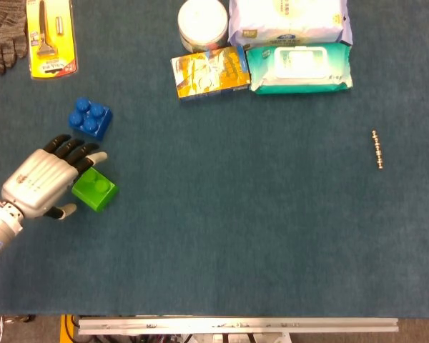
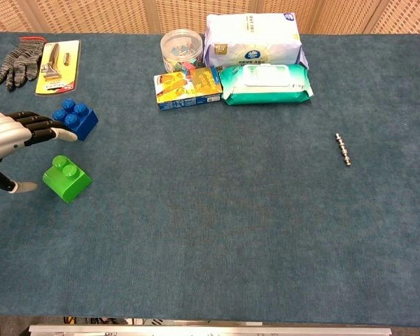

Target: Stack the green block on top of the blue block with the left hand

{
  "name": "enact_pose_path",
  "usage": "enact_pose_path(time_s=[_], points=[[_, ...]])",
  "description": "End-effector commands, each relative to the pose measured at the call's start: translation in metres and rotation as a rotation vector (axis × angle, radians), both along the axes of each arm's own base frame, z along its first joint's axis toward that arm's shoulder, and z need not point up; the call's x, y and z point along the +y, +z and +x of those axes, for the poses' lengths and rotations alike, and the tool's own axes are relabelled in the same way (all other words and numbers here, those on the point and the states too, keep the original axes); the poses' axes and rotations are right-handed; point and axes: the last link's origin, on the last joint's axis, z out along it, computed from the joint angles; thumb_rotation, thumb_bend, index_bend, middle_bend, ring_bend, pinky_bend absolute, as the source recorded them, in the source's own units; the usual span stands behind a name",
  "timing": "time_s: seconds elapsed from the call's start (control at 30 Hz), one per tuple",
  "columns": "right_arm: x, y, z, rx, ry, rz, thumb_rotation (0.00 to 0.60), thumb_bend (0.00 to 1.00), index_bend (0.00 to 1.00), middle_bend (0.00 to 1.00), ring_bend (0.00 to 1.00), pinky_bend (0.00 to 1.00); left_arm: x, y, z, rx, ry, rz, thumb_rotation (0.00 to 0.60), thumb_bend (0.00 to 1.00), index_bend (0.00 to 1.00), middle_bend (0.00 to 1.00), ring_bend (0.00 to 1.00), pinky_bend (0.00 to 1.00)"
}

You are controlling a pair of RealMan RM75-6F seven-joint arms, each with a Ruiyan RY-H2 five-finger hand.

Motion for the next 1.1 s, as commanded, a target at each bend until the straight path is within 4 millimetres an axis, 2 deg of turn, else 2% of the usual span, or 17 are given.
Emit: enact_pose_path(time_s=[0.03,0.3,0.67,1.1], points=[[0.0,0.0,-0.001,-0.001,-0.002,-0.001,0.6,0.19,0.45,0.45,0.41,0.47,0.001,-0.005,0.001,0.012,-0.006,-0.012,0.6,0.2,0.12,0.11,0.1,0.09],[0.001,0.0,-0.003,-0.003,-0.01,0.003,0.6,0.19,0.45,0.45,0.41,0.47,0.007,-0.018,0.003,0.035,-0.035,-0.037,0.6,0.2,0.12,0.11,0.1,0.09],[0.004,0.001,-0.005,-0.007,-0.02,-0.002,0.6,0.19,0.45,0.45,0.41,0.47,0.013,-0.031,-0.004,0.093,-0.033,-0.061,0.6,0.2,0.13,0.11,0.1,0.09],[0.005,0.001,-0.004,-0.006,-0.016,-0.002,0.6,0.19,0.45,0.45,0.41,0.47,0.005,-0.023,-0.023,0.118,0.029,-0.042,0.6,0.2,0.19,0.11,0.1,0.09]])
